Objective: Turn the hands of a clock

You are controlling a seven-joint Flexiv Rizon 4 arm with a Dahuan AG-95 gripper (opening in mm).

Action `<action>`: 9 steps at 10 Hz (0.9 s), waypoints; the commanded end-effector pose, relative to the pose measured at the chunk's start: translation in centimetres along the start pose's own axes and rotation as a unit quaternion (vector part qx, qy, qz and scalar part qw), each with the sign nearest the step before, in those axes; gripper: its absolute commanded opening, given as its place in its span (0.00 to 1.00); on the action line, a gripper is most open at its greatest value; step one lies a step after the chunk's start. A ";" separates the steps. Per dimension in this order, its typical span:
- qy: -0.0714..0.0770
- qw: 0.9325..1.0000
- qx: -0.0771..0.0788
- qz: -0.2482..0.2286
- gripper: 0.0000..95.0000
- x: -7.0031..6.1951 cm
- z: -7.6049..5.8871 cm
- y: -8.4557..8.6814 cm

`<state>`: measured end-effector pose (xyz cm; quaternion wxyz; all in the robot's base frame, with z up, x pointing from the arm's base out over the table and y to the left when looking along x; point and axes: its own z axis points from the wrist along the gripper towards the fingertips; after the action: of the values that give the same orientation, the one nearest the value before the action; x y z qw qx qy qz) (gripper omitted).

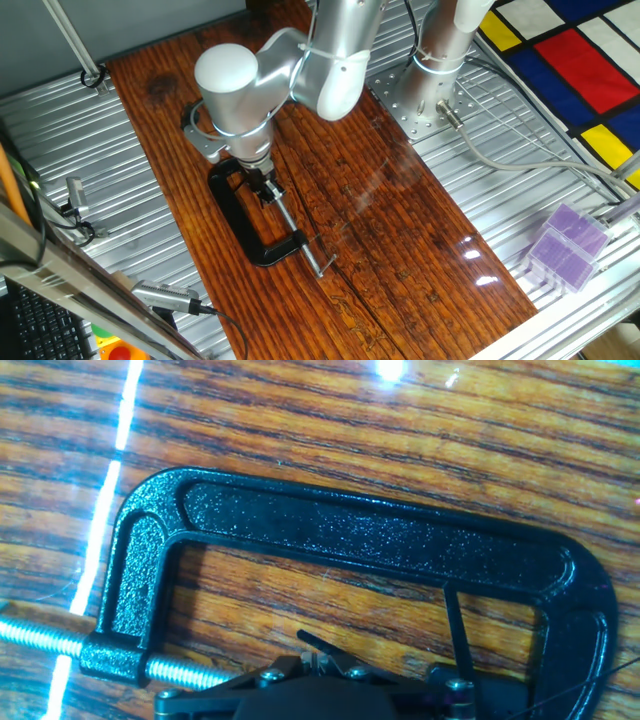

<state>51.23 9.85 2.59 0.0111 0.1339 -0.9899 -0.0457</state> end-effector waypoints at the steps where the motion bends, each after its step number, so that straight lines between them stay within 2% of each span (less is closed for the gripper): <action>1: 0.001 1.000 0.000 -0.005 0.00 -0.2 -0.1 -0.3; 9: 0.001 1.000 0.000 -0.018 0.00 -0.6 -0.3 -1.5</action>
<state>52.29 8.46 2.73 0.0114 0.1514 -0.9873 -0.0459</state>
